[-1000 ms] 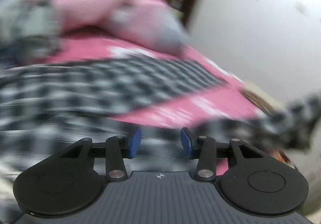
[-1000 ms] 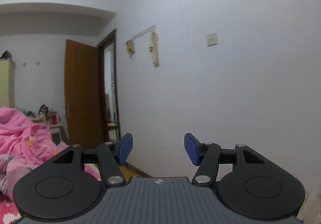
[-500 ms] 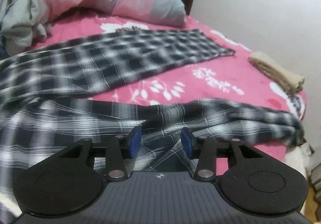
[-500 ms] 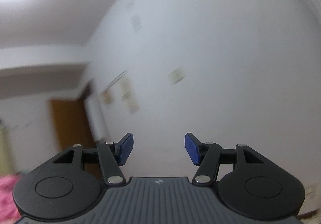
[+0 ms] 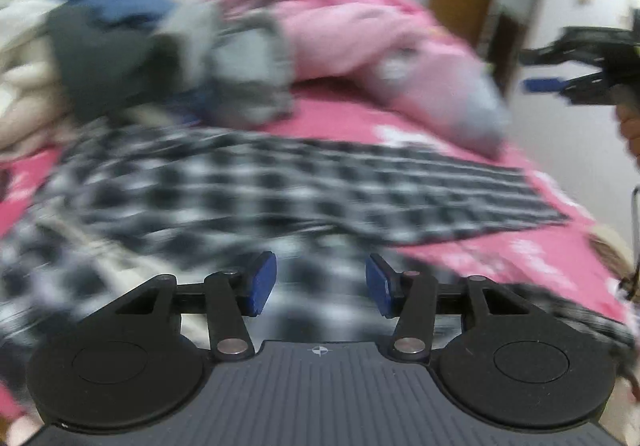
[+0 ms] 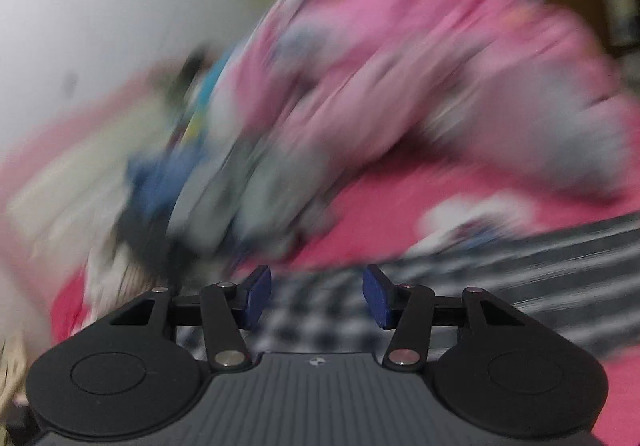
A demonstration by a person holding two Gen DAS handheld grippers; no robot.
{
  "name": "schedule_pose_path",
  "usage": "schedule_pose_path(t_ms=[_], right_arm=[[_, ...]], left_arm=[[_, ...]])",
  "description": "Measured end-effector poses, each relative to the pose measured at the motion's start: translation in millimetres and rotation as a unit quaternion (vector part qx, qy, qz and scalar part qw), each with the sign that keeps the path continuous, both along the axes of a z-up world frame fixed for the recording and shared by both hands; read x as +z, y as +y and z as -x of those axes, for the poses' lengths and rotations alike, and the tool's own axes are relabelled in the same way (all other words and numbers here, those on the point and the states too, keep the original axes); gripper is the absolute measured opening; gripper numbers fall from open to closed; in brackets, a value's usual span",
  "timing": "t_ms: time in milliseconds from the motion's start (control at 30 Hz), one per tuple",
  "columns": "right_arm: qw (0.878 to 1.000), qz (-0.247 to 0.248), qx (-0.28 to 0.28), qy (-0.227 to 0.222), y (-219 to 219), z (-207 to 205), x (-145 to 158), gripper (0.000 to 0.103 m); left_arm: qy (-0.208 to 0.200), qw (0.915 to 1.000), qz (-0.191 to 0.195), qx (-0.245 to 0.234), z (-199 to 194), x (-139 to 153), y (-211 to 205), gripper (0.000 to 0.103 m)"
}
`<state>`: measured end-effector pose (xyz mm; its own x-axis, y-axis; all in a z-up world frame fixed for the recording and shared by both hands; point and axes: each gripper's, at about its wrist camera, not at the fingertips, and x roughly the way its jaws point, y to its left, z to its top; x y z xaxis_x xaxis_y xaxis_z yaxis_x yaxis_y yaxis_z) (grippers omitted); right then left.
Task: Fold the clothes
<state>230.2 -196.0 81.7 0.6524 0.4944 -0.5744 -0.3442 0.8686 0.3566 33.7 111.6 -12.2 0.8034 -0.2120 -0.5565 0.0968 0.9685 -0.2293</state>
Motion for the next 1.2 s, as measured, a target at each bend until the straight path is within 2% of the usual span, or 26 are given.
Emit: schedule_pose_path(t_ms=[100, 233, 367, 467, 500, 533, 600, 633, 700, 800, 867, 933, 1000, 1100, 1200], right_arm=[[0.996, 0.046, 0.069, 0.041, 100, -53, -57, 0.052], [0.986, 0.107, 0.117, 0.054, 197, -96, -111, 0.048], [0.976, 0.149, 0.142, 0.064, 257, -145, -161, 0.047], [0.98, 0.156, 0.106, 0.061, 277, -179, -180, 0.046], [0.984, 0.146, 0.085, 0.057, 276, -189, -180, 0.045], [0.987, 0.131, 0.066, 0.061, 273, -195, -179, 0.039], [0.992, 0.095, 0.03, 0.08, 261, -203, -174, 0.036], [0.993, 0.073, 0.025, 0.089, 255, -201, -170, 0.037], [0.993, 0.051, 0.054, 0.088, 248, -181, -157, 0.037], [0.986, 0.06, 0.134, 0.075, 253, -142, -138, 0.038], [0.978, 0.075, 0.166, 0.101, 266, -135, -144, 0.039], [0.976, 0.118, 0.14, 0.118, 281, -145, -162, 0.038], [0.979, 0.156, 0.087, 0.098, 279, -157, -164, 0.036], [0.991, 0.117, 0.043, 0.053, 240, -147, -116, 0.037], [0.997, 0.072, 0.028, 0.001, 179, -100, -46, 0.037]], left_arm=[[0.006, 0.9997, 0.007, 0.02, -1, -14, 22, 0.05], [0.012, 0.9989, 0.021, 0.039, -1, -32, 48, 0.05], [0.018, 0.9976, 0.034, 0.058, 0, -50, 74, 0.049], [0.02, 0.9965, 0.041, 0.069, 1, -62, 91, 0.049], [0.017, 0.9969, 0.036, 0.068, 2, -63, 90, 0.049], [0.014, 0.9972, 0.032, 0.066, 3, -63, 88, 0.049], [0.009, 0.9977, 0.025, 0.063, 4, -64, 85, 0.049], [0.007, 0.9978, 0.023, 0.061, 4, -64, 85, 0.049], [0.004, 0.9977, 0.031, 0.059, 3, -67, 88, 0.049], [0.002, 0.9971, 0.051, 0.057, 3, -70, 95, 0.049], [0.002, 0.9967, 0.059, 0.056, 3, -71, 98, 0.049], [0.002, 0.9966, 0.06, 0.057, 3, -71, 99, 0.049], [0.003, 0.9964, 0.06, 0.059, 2, -71, 99, 0.049], [0.004, 0.9962, 0.059, 0.064, 3, -70, 98, 0.049], [0.005, 0.9961, 0.055, 0.068, 6, -68, 94, 0.05]])
